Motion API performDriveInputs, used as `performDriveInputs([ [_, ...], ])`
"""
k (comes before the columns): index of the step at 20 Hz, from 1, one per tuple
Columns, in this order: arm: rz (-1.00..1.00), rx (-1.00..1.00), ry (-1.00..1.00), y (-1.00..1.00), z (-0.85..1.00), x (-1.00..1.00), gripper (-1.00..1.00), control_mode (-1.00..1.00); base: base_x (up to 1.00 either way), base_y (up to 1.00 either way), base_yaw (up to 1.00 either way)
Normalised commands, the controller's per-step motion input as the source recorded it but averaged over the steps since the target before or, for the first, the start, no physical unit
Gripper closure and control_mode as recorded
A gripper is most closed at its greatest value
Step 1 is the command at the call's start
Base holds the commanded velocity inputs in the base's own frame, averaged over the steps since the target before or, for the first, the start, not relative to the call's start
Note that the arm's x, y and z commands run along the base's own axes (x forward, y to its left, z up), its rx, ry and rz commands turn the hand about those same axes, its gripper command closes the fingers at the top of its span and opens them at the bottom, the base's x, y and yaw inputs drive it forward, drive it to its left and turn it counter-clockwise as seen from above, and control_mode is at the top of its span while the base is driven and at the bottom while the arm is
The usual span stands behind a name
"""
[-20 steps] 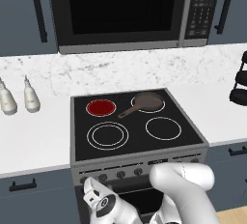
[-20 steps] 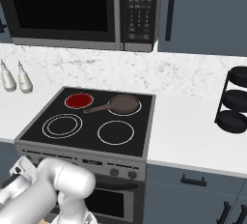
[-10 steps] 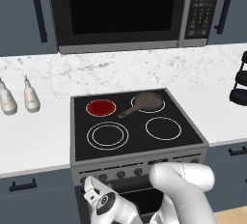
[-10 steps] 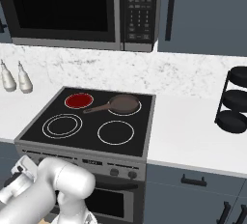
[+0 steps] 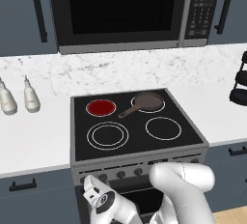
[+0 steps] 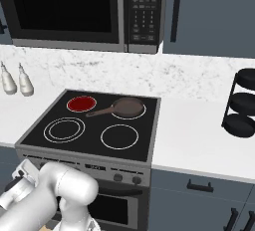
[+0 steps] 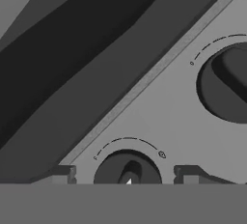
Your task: Turn off the rear left burner of the stove.
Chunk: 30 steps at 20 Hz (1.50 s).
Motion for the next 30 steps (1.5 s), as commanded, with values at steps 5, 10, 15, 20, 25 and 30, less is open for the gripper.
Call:
performDriveInputs([
  [5, 0.00, 0.02, 0.00, 0.00, 0.05, 0.00, 1.00, -1.00, 0.00, 0.00, 0.00],
  [10, -0.03, 0.15, 0.00, 0.00, 0.19, 0.00, 1.00, -1.00, 0.00, 0.00, 0.00],
  [15, -0.09, 0.37, 0.00, -0.15, 0.28, 0.00, 1.00, -1.00, 0.00, 0.00, 0.00],
  [20, -0.12, 0.52, -0.03, -0.25, 0.34, -0.03, 1.00, -1.00, 0.00, 0.00, 0.00],
  [25, -0.13, 0.55, -0.05, -0.32, 0.36, 0.00, 1.00, -1.00, 0.00, 0.00, 0.00],
  [30, -0.15, 0.63, -0.07, -0.33, 0.32, 0.00, 1.00, -1.00, 0.00, 0.00, 0.00],
])
